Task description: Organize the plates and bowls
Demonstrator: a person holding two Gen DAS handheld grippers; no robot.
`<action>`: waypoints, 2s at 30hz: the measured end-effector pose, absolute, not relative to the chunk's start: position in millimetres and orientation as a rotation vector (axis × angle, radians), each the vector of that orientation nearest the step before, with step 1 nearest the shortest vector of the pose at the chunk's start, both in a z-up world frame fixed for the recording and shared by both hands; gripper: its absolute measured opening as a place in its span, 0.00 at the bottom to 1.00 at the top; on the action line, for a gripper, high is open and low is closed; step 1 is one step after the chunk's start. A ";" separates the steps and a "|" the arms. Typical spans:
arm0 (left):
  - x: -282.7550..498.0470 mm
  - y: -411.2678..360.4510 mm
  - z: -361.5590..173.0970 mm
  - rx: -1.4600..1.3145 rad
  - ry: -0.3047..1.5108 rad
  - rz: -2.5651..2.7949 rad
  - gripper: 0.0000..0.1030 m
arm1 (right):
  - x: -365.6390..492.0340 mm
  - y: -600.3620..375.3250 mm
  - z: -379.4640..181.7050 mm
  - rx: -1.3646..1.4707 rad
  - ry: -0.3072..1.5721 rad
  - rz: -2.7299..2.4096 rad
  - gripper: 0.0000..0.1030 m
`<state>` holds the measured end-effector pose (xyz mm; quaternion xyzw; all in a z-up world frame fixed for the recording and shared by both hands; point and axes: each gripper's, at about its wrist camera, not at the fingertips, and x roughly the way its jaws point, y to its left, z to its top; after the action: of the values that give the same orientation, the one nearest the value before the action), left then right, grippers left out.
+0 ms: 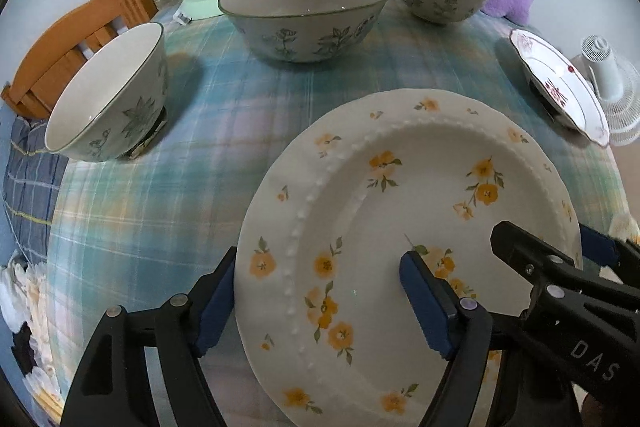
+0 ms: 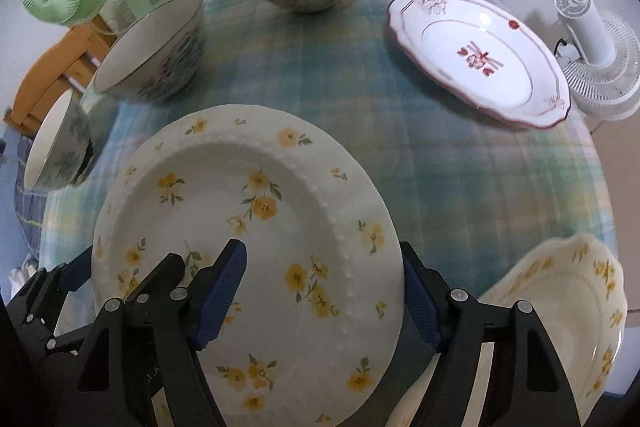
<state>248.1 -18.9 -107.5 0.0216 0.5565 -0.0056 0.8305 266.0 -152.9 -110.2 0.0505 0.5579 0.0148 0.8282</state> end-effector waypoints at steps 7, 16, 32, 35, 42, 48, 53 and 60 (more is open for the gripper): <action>248.7 -20.4 -108.1 0.061 1.176 -0.005 0.78 | 263.0 -147.5 -112.2 0.078 1.192 0.039 0.71; 247.5 -20.8 -107.0 0.061 1.177 0.007 0.77 | 273.8 -141.0 -119.9 0.047 1.194 -0.018 0.69; 222.3 -10.1 -76.3 0.057 1.173 -0.025 0.77 | 244.8 -133.0 -93.4 0.060 1.207 -0.065 0.69; 212.1 -6.5 -65.3 0.062 1.150 -0.043 0.77 | 233.9 -127.8 -82.9 0.070 1.195 -0.080 0.69; 191.4 1.5 -45.1 0.057 1.120 -0.086 0.76 | 203.7 -119.4 -57.3 0.094 1.165 -0.133 0.69; 177.9 -3.3 -32.1 0.067 1.094 -0.113 0.76 | 181.6 -119.8 -42.8 0.115 1.143 -0.172 0.69; 171.1 -13.8 -26.6 0.073 1.078 -0.116 0.76 | 171.0 -128.5 -34.3 0.130 1.129 -0.185 0.69; 164.2 -44.4 -26.4 0.073 1.083 -0.097 0.76 | 164.6 -158.0 -31.7 0.143 1.131 -0.174 0.69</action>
<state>164.2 -44.4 -26.4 0.0348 0.5150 -0.0460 0.8553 164.6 -158.0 -31.7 0.0676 0.5347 -0.0824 0.8383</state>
